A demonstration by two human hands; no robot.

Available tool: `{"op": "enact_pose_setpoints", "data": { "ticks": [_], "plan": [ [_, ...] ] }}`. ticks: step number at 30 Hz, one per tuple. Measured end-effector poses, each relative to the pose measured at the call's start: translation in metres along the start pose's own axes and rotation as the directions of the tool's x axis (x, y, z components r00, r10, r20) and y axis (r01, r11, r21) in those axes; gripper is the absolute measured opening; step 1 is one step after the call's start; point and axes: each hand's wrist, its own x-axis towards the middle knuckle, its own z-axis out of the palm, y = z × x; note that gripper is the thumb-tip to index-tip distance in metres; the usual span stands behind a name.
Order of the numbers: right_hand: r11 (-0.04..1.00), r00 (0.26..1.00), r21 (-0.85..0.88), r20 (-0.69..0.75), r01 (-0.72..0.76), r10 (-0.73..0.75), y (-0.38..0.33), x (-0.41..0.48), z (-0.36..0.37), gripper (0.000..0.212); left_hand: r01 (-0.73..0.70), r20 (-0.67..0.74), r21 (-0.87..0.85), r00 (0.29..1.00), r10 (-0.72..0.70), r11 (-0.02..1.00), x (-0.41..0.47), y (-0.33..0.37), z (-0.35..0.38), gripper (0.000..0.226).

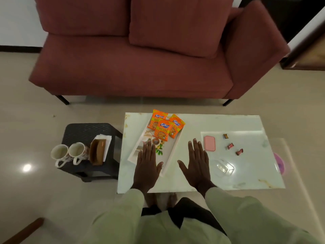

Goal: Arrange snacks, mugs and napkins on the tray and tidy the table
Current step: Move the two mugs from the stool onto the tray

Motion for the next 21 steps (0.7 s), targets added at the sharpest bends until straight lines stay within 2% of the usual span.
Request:
{"op": "enact_pose_setpoints", "data": {
  "ticks": [8,14,21],
  "plan": [
    [0.995,0.995,-0.013,-0.013,0.097,-0.097,0.008,-0.030,-0.018,0.085,-0.020,-0.030,0.086,0.999,0.023,0.996,-0.043,0.020,-0.020,0.079],
    [0.992,0.991,0.012,0.022,0.128,-0.128,0.006,-0.046,-0.025,0.087,0.070,-0.070,0.018,0.995,-0.068,0.997,-0.064,0.044,-0.032,0.080],
    [0.966,0.966,0.016,0.039,0.257,-0.257,-0.028,-0.052,-0.018,0.088,0.113,-0.102,0.070,0.989,-0.106,0.991,-0.085,0.027,-0.039,0.081]
  ]
}}
